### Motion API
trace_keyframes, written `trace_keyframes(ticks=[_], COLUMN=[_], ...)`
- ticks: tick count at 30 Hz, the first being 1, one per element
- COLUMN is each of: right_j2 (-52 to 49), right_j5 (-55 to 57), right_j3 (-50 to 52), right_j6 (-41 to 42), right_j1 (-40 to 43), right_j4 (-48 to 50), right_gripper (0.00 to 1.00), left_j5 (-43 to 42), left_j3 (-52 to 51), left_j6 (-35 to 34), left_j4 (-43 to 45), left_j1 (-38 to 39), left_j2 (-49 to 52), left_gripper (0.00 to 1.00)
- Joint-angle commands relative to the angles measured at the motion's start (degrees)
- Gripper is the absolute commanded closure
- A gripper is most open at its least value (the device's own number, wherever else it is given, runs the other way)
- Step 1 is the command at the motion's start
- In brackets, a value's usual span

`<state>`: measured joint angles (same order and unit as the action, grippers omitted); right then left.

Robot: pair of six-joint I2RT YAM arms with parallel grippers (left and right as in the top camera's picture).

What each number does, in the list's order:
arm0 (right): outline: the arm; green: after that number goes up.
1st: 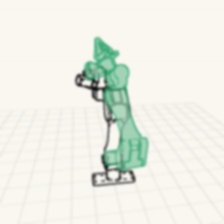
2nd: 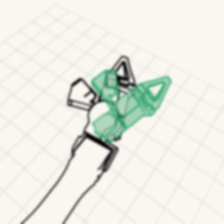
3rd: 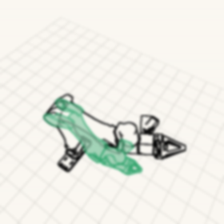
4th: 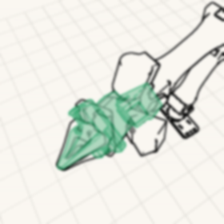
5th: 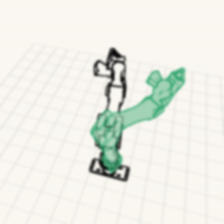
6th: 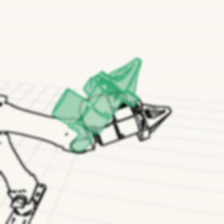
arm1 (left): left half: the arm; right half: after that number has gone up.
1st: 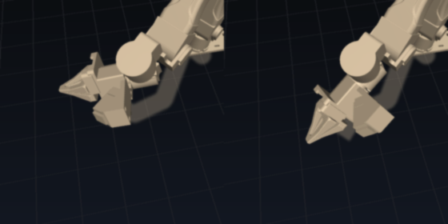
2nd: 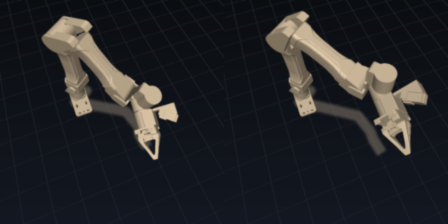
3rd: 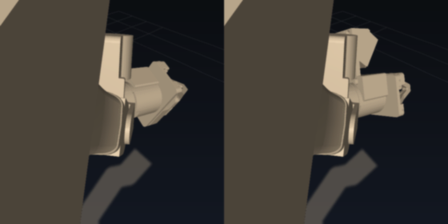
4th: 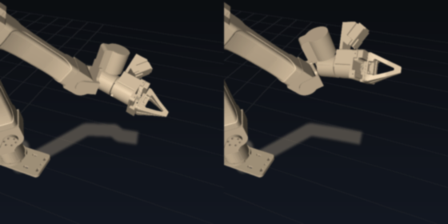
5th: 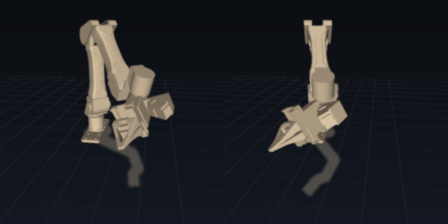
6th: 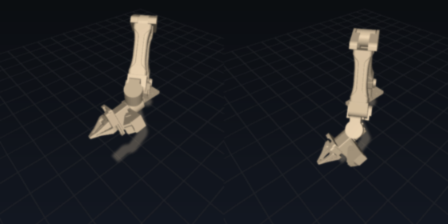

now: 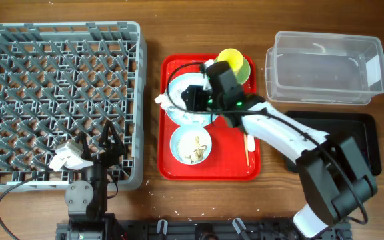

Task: Sort waste into correct bins and load items into the dishwasher rack
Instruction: 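Grasp the white tissue with the right gripper and drop it in the clear bin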

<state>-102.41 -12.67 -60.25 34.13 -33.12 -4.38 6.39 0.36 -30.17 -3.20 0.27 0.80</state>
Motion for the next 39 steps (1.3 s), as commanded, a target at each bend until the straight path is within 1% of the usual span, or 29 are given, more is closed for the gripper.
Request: trace_keyframes(ticks=[1, 4, 6, 7, 9, 10, 11, 14, 16, 17, 21, 22, 23, 25, 26, 27, 32, 35, 37, 38, 39], right_j2=[-2.9, -3.3, -3.3, -3.5, -4.2, -4.7, -5.3, -5.5, -5.5, -5.5, -6.4, -7.2, -7.5, -7.1, -6.2, -4.4, 7.4, 10.6, 12.6, 14.7, 17.3], right_j5=[11.2, 20.6, 22.6, 23.5, 25.2, 25.2, 25.1, 25.1, 24.9, 24.9, 25.1, 25.0, 24.8, 24.7, 24.7, 24.7, 28.2, 28.8, 34.0, 39.5, 46.0], right_j3=[-0.9, -0.9, -0.9, -0.9, -0.9, -0.8, -0.8, -0.8, -0.8, -0.8, -0.8, -0.8, -0.8, -0.8, -0.8, -0.8, -0.8, -0.8, -0.8, -0.8, -0.8], right_j6=[0.2, -1.6, -1.6, -1.5, -1.6, -1.5, -1.0, -1.0, -1.0, -1.0, -1.1, -1.1, -1.1, -1.2, -1.2, -1.2, -1.2, -0.9, -0.5, 0.0, 3.0], right_j1=[-4.6, -8.5, -9.6, -9.7, -9.7, -9.7, -9.7, -9.7, -9.7, -9.7, -9.7, -9.7, -9.7, -9.7, -9.7, -9.7, -9.4, -9.4, -9.4, -9.1, -8.1], right_j4=[0.3, -0.4, -0.3, -0.4, -0.3, -0.3, -0.2, 0.1, 0.2, 0.0, -0.2, -0.2, -0.4, -0.9, -1.2, -1.7, -5.9, -6.8, -7.4, -8.7, -11.0], right_gripper=[0.48, 0.50, 0.59, 0.61, 0.60, 0.54, 0.50, 0.52, 0.59, 0.60, 0.59, 0.61, 0.66, 0.86, 0.92, 0.93, 0.92, 0.96, 0.96, 0.96, 0.96], left_j5=[1.0, 1.0, 1.0, 1.0, 1.0, 1.0, 1.0, 1.0, 1.0, 1.0, 1.0, 1.0, 1.0, 1.0, 1.0, 1.0, 1.0, 1.0, 1.0, 1.0, 1.0], left_j3=[0.0, 0.0, 0.0, 0.0, 0.0, 0.0, 0.0, 0.0, 0.0, 0.0, 0.0, 0.0, 0.0, 0.0, 0.0, 0.0, 0.0, 0.0, 0.0, 0.0, 0.0], left_j6=[-0.1, -0.1, -0.1, -0.1, -0.1, -0.1, -0.1, -0.1, -0.1, -0.1, -0.1, -0.1, -0.1, -0.1, -0.1, -0.1, -0.1, -0.1, -0.1, -0.1, -0.1], left_j4=[-0.2, -0.2, -0.2, -0.2, -0.2, -0.2, -0.2, -0.2, -0.2, -0.2, -0.2, -0.2, -0.2, -0.2, -0.2, -0.2, -0.2, -0.2, -0.2, -0.2, -0.2], left_j1=[0.2, 0.2, 0.2, 0.2, 0.2, 0.2, 0.2, 0.2, 0.2, 0.2, 0.2, 0.2, 0.2, 0.2, 0.2, 0.2, 0.2, 0.2, 0.2, 0.2, 0.2], left_j2=[-0.4, -0.4, -0.4, -0.4, -0.4, -0.4, -0.4, -0.4, -0.4, -0.4, -0.4, -0.4, -0.4, -0.4, -0.4, -0.4, -0.4, -0.4, -0.4, -0.4, -0.4], left_gripper=[0.00, 0.00, 0.00, 0.00, 0.00, 0.00, 0.00, 0.00, 0.00, 0.00, 0.00, 0.00, 0.00, 0.00, 0.00, 0.00, 0.00, 0.00, 0.00, 0.00, 0.00])
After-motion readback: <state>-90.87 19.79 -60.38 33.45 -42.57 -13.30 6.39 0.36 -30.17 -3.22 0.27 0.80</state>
